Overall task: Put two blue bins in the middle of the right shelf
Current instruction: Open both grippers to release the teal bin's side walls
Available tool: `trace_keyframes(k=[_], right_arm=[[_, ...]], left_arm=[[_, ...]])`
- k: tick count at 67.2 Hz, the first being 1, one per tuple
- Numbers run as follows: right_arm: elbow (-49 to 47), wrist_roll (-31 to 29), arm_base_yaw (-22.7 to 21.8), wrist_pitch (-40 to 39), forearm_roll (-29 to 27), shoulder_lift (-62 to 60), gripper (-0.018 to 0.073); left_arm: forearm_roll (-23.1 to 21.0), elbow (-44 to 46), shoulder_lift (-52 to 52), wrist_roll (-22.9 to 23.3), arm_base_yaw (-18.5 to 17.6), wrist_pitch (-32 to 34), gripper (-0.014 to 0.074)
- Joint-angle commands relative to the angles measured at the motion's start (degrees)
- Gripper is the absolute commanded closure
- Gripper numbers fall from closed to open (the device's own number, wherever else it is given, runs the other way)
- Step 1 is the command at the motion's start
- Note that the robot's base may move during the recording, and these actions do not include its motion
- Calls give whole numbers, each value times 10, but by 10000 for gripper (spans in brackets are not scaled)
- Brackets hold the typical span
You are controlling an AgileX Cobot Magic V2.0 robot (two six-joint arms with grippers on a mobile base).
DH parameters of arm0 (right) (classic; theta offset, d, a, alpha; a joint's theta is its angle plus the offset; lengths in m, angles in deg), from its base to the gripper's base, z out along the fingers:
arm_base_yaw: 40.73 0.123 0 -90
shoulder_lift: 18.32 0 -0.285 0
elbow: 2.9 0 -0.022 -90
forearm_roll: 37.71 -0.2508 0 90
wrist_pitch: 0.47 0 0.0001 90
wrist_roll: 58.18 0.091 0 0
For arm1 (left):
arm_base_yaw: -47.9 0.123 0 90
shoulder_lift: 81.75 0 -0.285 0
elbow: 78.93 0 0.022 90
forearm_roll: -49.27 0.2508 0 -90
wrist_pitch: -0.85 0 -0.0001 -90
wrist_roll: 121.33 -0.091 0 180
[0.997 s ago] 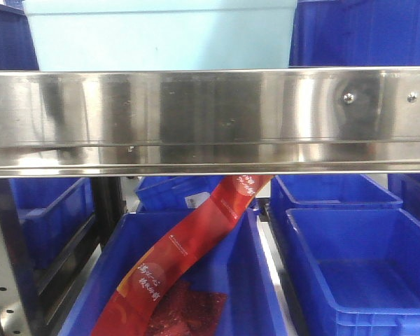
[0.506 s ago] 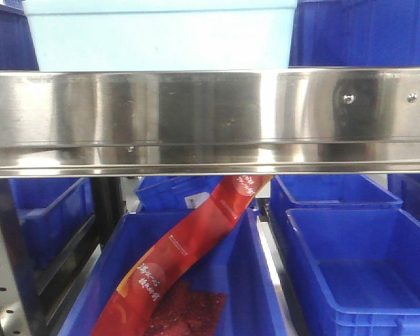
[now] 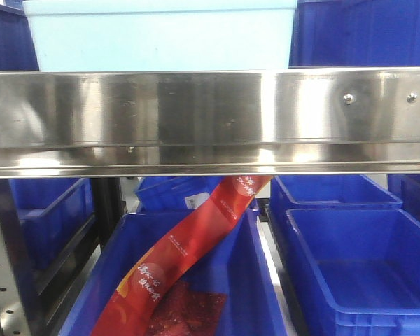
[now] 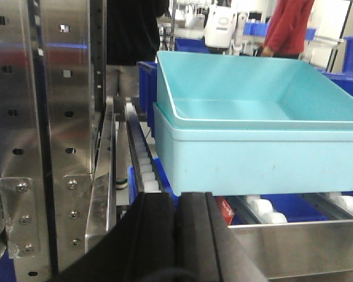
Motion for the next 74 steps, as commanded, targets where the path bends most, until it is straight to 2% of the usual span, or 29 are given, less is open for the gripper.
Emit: trace_keyframes(k=[1,17,74], right_arm=[[10,-3,-2,-17,6,-56,718],[11,-3,-2,10,6,-169,718],[11,-3,-2,27,6,-170,718]], left_arm=[[0,-14,30,3,-1,19,707],[0,-18,58,3,-1,17,707],[0,-18,58,3,-1,19,707]])
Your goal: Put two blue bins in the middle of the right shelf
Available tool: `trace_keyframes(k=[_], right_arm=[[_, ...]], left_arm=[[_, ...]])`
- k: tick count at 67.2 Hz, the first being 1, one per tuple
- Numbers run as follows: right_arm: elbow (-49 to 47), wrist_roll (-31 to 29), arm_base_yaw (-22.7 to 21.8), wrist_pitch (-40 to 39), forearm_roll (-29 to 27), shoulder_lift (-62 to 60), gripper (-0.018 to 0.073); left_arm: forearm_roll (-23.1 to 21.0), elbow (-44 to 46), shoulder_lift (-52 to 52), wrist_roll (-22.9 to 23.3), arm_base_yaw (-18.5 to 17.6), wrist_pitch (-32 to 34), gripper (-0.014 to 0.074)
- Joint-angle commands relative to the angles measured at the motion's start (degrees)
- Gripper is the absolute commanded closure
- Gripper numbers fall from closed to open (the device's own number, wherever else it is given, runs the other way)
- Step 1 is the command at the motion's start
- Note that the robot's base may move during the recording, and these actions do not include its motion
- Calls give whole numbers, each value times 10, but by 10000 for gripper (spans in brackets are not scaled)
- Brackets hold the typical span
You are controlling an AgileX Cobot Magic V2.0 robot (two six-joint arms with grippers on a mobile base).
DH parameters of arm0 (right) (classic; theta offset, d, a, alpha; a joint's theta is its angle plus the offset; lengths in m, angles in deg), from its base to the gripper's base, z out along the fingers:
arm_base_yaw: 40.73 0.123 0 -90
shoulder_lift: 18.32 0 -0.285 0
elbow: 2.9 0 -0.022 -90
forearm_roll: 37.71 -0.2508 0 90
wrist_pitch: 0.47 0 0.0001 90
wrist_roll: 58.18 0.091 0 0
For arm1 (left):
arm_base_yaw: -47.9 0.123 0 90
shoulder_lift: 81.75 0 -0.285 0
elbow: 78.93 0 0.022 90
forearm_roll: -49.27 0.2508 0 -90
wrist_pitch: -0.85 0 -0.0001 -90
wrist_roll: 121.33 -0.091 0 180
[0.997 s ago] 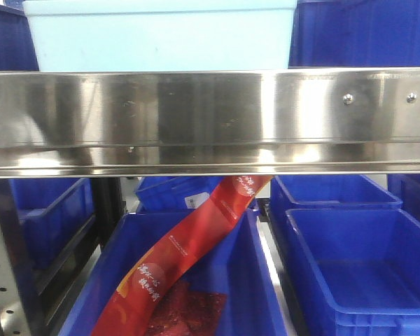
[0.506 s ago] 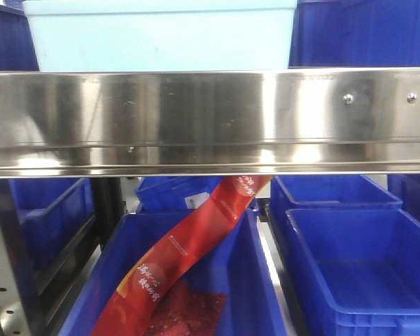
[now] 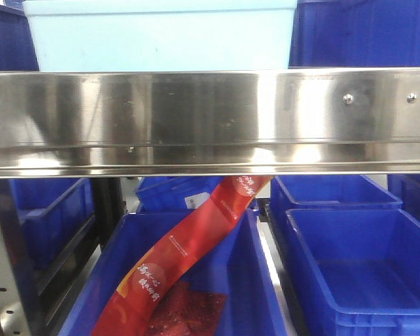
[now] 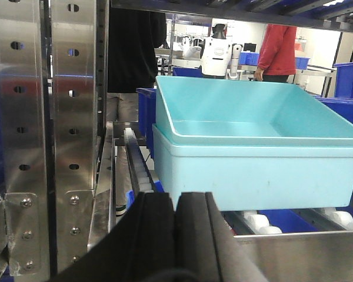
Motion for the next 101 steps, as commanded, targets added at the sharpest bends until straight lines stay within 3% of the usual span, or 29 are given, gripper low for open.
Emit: trace_keyframes(k=[1,13,30,40,48,55,101], right_arm=[[2,-3,-2,-7,6,-2,718],[2,-3,-2,-7,6,-2,718],[2,-3,-2,-7,6,-2,718],[2,-3,-2,-7,6,-2,718],[2,-3,-2,-8,6,-2,718],[2,-3,-2,-8,6,-2,718],[2,-3,-2,-8,6,-2,718]], left_arm=[[-1,0,3,3,-1,11,707],[22,-15,3,3,5,32,707],[37,-126,48,9,79,122,707],[81,-208,61,83,83,151,707],[98,-234,61,98,83,192,707],[97,-234,61,98,83,160,707],[96,-234,61,98,83,161,707]])
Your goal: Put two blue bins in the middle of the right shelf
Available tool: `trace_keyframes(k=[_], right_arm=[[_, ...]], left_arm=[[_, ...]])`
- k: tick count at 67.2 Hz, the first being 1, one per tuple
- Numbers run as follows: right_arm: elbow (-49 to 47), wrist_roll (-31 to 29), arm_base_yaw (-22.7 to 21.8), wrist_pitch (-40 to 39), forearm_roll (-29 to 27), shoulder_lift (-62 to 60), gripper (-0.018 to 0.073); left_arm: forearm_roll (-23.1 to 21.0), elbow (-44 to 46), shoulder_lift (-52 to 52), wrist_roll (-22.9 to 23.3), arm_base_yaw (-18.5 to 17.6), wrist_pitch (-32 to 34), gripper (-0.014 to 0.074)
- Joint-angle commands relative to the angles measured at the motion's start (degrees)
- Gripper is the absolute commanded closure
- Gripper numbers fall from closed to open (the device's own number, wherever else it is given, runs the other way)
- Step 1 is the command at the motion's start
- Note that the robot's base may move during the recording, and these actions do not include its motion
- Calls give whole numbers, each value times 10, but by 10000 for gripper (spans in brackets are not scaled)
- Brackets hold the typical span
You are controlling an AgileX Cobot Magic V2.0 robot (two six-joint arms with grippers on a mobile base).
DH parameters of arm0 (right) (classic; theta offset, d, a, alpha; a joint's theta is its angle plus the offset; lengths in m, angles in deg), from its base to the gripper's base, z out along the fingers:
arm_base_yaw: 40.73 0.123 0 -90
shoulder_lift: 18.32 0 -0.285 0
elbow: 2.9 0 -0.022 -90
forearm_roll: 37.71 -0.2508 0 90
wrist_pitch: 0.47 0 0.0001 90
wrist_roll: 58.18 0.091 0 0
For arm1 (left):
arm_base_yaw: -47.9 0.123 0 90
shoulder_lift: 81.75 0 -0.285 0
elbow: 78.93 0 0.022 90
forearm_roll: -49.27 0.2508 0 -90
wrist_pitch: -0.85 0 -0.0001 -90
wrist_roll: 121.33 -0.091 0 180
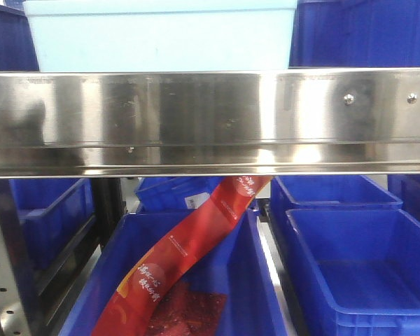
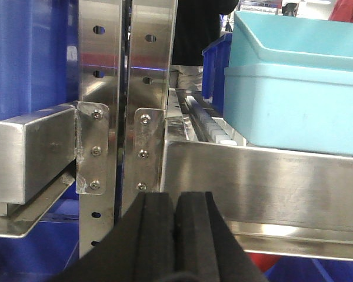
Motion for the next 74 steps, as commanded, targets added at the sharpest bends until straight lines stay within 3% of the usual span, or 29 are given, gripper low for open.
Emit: trace_keyframes(k=[1,45,50,60,74], right_arm=[[2,-3,-2,-8,6,-2,718],[2,-3,-11,-15,-5,-1,718],[5,-20,-34,-6,-28,5,718],[52,-156,-121,-89,-147,5,718],[145,-156,-210,-123,-174,-8,718]], left_arm=[[2,1,3,5,1,11,707],[2,1,3,5,1,11,707],[2,1,3,5,1,11,707],[2,1,3,5,1,11,707],[2,1,3,5,1,11,707]])
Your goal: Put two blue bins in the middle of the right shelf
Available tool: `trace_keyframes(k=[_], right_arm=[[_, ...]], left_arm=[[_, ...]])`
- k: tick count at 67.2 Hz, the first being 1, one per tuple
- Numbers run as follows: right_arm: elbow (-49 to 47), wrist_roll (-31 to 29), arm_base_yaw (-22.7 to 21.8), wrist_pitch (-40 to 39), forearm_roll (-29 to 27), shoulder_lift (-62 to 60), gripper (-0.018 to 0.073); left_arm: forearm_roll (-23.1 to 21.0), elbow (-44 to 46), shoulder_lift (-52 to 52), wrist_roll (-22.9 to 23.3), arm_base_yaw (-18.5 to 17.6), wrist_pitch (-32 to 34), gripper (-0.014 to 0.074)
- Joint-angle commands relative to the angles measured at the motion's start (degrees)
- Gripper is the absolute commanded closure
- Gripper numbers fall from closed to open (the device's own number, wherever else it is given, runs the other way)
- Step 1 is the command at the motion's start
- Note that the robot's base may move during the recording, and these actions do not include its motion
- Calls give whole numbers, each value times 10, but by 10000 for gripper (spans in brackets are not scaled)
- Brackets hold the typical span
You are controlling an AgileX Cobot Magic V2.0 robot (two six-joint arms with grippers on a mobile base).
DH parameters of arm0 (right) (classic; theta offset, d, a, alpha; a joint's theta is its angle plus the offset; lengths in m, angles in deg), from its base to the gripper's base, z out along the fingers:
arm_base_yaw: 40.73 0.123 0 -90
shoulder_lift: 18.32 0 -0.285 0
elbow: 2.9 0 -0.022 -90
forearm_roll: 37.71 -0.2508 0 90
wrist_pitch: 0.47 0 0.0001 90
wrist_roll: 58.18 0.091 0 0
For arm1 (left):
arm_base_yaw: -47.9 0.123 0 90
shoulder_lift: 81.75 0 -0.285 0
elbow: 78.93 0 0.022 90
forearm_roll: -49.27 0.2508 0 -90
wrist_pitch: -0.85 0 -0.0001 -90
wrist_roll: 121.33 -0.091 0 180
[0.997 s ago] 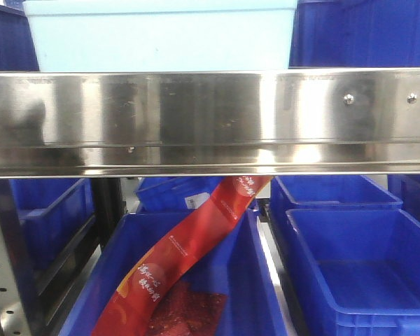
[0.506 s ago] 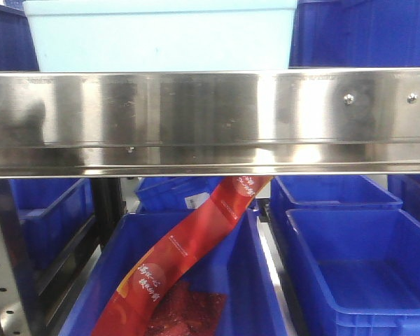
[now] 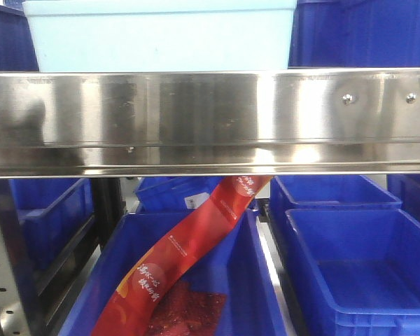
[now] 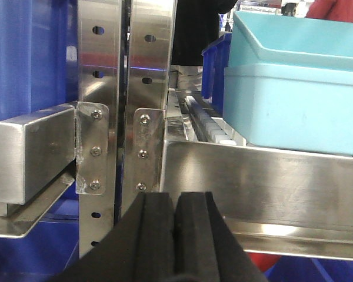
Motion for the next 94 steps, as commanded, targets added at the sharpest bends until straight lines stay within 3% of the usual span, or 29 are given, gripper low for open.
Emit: trace_keyframes(k=[1,18,94], right_arm=[[32,-7,-21,-20,-8,-10,718],[140,-7,-36,-68,-8,-75,718],[140,-7,-41,-64,-8,-75,718]], left_arm=[[1,1,3,5,1,11,707],[1,1,3,5,1,11,707],[1,1,3,5,1,11,707]])
